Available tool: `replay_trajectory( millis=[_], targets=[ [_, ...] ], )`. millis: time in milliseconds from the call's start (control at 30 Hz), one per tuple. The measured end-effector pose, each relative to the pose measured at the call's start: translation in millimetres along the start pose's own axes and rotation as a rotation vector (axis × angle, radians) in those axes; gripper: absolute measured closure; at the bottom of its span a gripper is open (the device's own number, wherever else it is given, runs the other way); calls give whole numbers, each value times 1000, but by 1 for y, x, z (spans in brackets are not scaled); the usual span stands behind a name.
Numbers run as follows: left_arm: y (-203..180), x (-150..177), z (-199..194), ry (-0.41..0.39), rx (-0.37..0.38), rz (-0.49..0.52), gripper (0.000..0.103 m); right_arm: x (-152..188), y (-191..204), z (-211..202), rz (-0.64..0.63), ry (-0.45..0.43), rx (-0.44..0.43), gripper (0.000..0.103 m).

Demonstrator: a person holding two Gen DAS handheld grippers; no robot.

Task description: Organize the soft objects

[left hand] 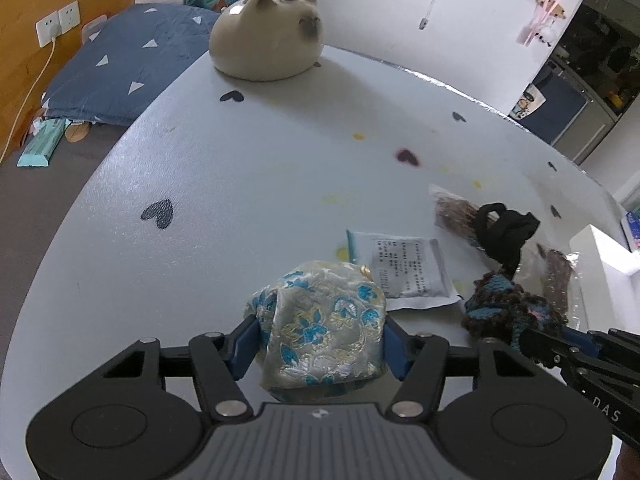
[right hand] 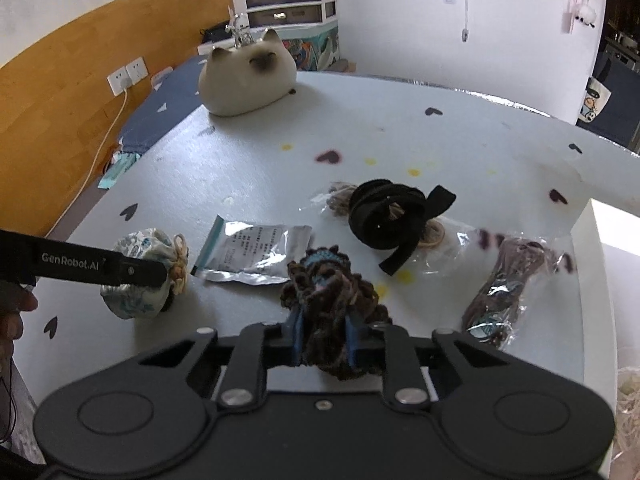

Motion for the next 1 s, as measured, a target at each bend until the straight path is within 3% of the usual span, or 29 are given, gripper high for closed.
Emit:
replay_trajectory(
  millis=[633,1000],
  targets=[
    [-44,20,-48,-68,113,85,40,13,-18,-77,57,-155,90,83],
    [-122,29,-67,-134,188,133,40,28,-93,-131,138,-248,158,83]
  ],
)
Point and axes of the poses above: each gripper's, at about its wrist camera, not at the fingertips, and z roughly the way its jaws point, y to its left, x to its underside, the point moved 9 cm from there along z, roughly the way its jaws point, and after that the axes turned 15 degrees about -z, right-handed, at the moved point
